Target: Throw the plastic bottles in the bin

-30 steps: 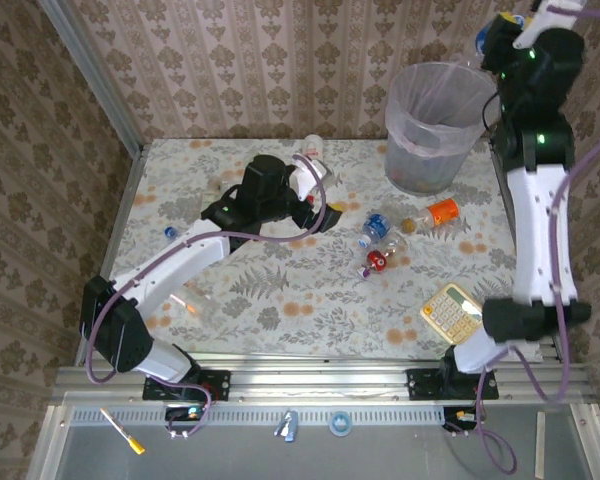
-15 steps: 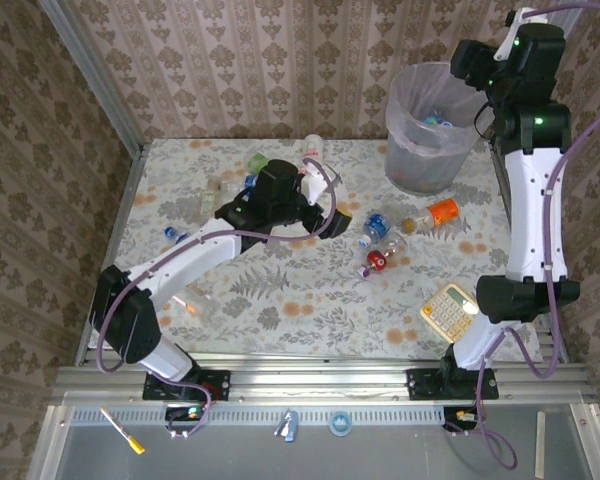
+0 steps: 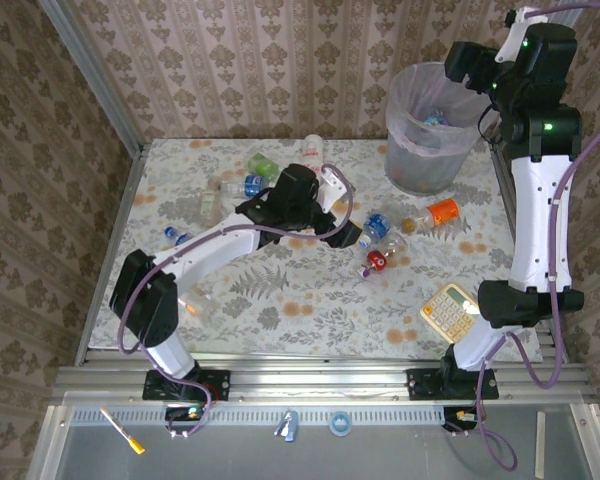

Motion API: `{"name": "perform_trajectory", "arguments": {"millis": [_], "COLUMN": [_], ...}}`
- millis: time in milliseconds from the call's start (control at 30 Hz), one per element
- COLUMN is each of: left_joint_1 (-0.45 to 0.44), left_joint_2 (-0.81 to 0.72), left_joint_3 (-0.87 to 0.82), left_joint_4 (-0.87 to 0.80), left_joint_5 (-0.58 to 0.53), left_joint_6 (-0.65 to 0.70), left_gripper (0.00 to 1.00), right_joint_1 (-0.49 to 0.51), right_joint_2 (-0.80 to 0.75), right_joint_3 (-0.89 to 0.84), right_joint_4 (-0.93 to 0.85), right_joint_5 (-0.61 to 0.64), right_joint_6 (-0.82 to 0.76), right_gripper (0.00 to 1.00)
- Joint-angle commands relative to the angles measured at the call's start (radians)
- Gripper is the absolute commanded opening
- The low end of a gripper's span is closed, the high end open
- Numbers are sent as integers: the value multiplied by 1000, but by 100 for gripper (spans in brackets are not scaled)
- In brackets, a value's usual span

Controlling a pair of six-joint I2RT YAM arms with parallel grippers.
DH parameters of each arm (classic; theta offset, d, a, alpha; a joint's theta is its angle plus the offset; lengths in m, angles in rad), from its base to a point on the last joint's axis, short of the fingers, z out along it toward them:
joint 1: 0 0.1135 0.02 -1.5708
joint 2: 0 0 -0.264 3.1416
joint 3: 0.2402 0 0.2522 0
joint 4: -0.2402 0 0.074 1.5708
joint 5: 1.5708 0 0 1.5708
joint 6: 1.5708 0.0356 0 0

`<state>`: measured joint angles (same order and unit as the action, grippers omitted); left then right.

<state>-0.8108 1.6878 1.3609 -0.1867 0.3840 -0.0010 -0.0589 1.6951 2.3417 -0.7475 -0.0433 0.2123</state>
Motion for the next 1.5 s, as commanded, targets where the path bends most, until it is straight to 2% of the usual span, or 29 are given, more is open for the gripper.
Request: {"name": "perform_trajectory", "arguments": {"millis": [0,400,667,1033,1467], "left_joint_1": [-22,-106,-141,-144,-140], "left_joint_2": [33,203,290,426,527], "left_joint_3": [63,216,261,358,428], "left_joint_4": [-86,-350,-423,-537,-571], "left_joint_5": [47,74,43,-27,-88], "left_joint_6": [2,73,67,49,34], "left_gripper": [98,85,77,67,64], "right_joint_1": [-2,-2,-2,-2,-2], "right_joint_2": [-25,-76,-128,-183,-204], "right_joint_3": [25,-29,-102,-171,-205], "right_joint_4": [-35,-66,-63,-52,-42], "right_joint_5": [-49,-83,-97,-106,-120], "right_joint_6": [-14,-21,-24,-28,-28], "right_gripper": [89,90,91,91,92]}}
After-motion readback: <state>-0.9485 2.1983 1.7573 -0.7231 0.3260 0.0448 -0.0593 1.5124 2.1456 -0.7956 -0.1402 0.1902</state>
